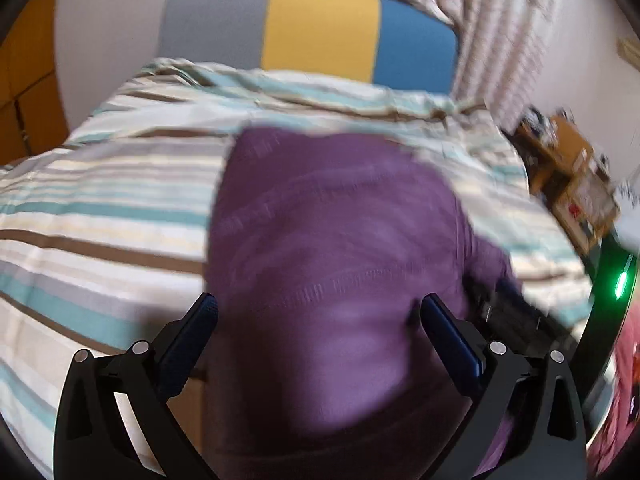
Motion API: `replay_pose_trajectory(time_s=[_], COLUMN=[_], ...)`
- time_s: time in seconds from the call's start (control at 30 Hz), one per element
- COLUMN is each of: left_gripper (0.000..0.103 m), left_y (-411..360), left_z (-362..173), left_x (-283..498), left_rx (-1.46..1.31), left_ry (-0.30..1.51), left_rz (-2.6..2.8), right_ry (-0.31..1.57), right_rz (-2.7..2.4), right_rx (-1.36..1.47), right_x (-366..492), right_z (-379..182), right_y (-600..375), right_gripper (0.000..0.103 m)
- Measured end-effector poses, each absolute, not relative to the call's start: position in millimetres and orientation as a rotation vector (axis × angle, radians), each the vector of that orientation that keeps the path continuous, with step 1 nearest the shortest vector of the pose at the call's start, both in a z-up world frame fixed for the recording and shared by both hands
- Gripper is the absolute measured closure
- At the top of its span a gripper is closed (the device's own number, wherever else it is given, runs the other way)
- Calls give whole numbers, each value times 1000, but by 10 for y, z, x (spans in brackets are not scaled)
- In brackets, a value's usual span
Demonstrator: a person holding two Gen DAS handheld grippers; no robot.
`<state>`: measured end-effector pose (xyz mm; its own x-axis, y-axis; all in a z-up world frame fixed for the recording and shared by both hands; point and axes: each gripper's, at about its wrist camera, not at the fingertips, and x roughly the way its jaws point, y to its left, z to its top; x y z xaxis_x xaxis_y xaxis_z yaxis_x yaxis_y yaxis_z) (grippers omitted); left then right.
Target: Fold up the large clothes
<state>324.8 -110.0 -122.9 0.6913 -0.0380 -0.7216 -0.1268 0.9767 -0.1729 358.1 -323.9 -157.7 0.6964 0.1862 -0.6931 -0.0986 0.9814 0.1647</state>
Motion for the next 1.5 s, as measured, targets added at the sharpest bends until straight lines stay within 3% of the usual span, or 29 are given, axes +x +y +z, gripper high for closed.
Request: replay_pose_trajectory(time_s=[0.17, 0.37, 0.63, 1.1, 1.4, 1.5], left_gripper=[3, 3, 3, 3, 3, 3], left_y=[-1085, -1054, -956, -872, -964, -1007], left_z=[-1044, -1448, -1726, -1570, -1542, -1544], left_x=[3669, 4124, 4124, 3611, 3685, 3735], left_rx=[-173, -161, -195, -222, -155, -124], left_ry=[786, 925, 902, 852, 875, 885], left_rz=[150, 161, 165, 155, 194, 213], right_ry=[774, 775, 781, 772, 746, 801], right_rz=[157, 154, 149, 143, 156, 136], right_rx=[125, 143, 125, 91, 23, 1], right_x=[3561, 3556, 3599, 3567, 3641, 3836], right_z=[-1554, -1549, -1574, -1535, -1085, -1196], right_y=[-3245, -3269, -3218, -3195, -3108, -3071], right_gripper=[49, 49, 49, 48, 47, 47])
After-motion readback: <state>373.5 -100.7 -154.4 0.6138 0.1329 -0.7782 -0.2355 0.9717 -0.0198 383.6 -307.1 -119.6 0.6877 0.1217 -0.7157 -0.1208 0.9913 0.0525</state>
